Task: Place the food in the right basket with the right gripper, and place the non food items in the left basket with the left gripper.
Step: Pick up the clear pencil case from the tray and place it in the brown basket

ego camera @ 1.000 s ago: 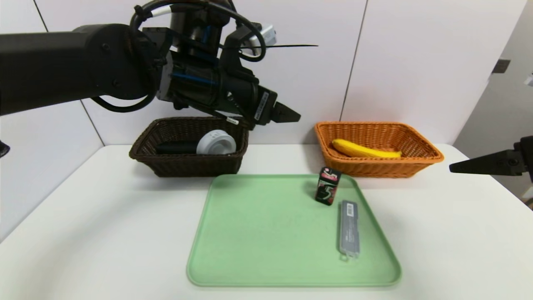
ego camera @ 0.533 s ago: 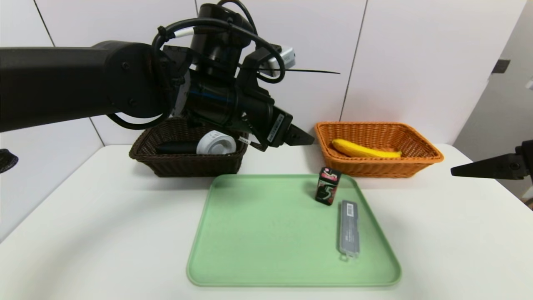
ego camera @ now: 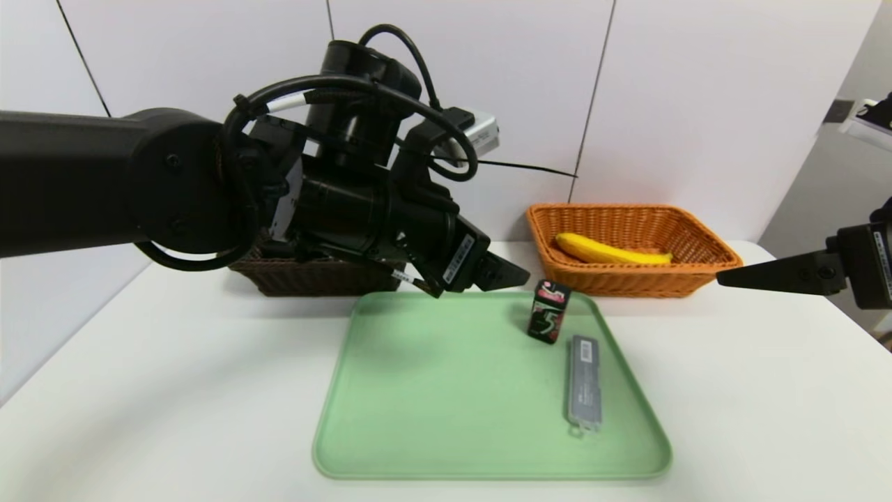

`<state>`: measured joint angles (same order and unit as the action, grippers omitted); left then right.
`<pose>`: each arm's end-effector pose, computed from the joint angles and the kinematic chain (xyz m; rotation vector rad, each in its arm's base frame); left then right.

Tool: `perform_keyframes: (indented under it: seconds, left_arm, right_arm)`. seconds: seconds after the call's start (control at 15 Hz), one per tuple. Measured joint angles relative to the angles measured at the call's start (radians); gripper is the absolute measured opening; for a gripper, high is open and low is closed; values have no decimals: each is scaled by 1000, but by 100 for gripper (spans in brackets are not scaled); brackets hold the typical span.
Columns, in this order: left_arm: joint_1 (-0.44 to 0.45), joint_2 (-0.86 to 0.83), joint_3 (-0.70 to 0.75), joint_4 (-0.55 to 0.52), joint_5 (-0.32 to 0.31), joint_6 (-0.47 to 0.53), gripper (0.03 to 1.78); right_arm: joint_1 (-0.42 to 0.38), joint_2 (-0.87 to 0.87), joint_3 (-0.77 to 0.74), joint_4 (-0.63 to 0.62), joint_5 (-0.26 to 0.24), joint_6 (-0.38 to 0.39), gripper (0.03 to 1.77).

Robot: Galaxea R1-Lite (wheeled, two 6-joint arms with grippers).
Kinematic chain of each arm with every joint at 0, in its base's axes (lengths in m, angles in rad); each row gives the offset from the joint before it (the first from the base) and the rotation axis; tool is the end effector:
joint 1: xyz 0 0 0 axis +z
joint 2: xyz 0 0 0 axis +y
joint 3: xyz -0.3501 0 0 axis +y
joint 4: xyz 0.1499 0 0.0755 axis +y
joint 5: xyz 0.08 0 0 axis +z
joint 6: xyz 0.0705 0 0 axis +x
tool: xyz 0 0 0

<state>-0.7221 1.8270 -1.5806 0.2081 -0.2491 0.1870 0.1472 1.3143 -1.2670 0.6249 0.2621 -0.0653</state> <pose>0.2780 -0.2680 0.3102 0.2799 0.3695 -0.9957 0.1757 0.0445 0.3148 -0.0231 0.6624 0.4155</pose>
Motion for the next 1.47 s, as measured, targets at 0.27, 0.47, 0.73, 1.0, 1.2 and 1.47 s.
perform_keyframes:
  seconds: [0.27, 0.47, 0.73, 1.0, 1.2, 1.47]
  left_arm:
    - [-98, -9, 100, -90, 42, -56, 169]
    - [-195, 55, 105, -166, 215, -170, 169]
    - [-275, 155, 79, -178, 400, -321, 169]
    - [-330, 240, 29, -179, 528, -446, 169]
    - [-352, 284, -1, -177, 547, -477, 169]
    - [-375, 352, -53, -177, 624, -505, 169]
  right_arm:
    - [6, 10, 1, 0, -1, 5, 171]
    - [6, 12, 8, 0, -3, 8, 171]
    - [-2, 15, 24, -1, -3, 27, 171]
    - [-6, 14, 46, -1, -3, 30, 171]
    - [-9, 9, 63, -1, -3, 30, 171]
    - [-19, 0, 84, -1, -3, 31, 171]
